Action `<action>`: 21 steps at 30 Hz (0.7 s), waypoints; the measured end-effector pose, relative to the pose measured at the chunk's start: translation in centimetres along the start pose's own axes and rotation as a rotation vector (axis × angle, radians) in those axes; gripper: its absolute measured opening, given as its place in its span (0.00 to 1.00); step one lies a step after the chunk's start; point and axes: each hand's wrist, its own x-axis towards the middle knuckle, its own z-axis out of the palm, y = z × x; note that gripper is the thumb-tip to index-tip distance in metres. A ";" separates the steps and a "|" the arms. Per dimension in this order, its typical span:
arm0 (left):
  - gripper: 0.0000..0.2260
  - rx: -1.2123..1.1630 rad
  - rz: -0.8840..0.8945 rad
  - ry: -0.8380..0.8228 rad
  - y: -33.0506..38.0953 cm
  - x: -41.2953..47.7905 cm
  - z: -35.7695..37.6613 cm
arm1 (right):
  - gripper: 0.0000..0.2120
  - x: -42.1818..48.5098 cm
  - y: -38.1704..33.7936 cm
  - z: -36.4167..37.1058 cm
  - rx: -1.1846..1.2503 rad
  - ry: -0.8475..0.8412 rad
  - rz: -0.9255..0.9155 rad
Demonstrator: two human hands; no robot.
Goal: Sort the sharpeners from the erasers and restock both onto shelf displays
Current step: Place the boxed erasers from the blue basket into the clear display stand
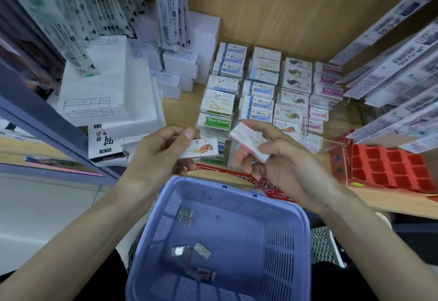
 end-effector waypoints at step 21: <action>0.13 0.040 -0.097 -0.212 0.1 1.0 5.9 | 0.14 -2.5 0.4 -2.3 0.085 0.481 -0.026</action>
